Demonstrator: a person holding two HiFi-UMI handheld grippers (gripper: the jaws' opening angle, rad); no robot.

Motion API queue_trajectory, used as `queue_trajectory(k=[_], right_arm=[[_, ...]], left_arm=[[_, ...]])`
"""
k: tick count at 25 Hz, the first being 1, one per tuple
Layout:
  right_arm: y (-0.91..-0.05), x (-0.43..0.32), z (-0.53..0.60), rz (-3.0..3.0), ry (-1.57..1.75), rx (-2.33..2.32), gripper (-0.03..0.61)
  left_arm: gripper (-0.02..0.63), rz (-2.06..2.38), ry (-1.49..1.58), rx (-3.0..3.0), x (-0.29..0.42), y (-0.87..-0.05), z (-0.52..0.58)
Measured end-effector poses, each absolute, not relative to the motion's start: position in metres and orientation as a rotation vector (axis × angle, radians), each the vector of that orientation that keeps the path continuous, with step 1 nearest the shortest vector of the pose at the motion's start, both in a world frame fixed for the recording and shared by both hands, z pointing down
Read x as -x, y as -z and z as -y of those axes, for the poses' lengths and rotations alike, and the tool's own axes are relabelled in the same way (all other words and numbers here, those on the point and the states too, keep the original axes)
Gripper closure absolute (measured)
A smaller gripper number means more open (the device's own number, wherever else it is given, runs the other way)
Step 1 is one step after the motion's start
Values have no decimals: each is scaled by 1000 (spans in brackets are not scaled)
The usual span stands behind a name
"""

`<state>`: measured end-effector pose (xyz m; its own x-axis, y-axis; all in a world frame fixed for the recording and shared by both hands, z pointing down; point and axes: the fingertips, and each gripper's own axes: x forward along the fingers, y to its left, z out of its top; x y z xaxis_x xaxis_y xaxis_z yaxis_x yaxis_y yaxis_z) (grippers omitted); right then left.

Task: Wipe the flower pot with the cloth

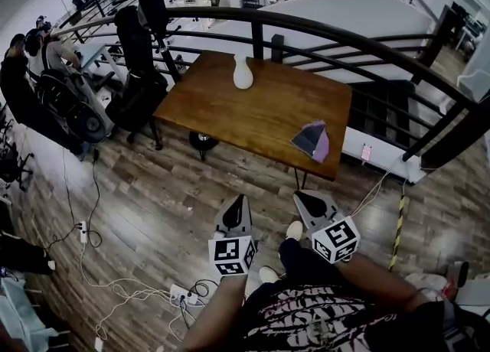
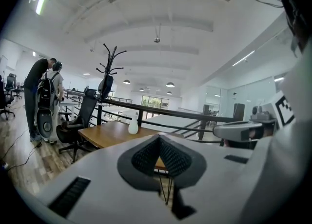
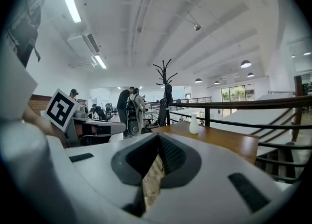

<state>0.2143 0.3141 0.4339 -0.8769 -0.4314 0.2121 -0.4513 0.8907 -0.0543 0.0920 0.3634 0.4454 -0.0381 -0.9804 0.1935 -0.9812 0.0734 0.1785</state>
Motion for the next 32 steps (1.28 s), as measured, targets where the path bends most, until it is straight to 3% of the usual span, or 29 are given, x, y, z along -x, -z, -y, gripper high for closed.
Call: queue_trajectory(k=[14,22,32], right_arm=[[-474,-163,-124,2829,-244,-698,580],[-516,-195,-10,2694,-326,-786,580],[-566,-209,45,2491,-411,-895,578]], left_arm=[[615,2049,-110,-1892,-34,-490,-201],[615,1916,-212,-1944,-60,-523,-75],[615,1701,-346,-2052,-74,-560,16]])
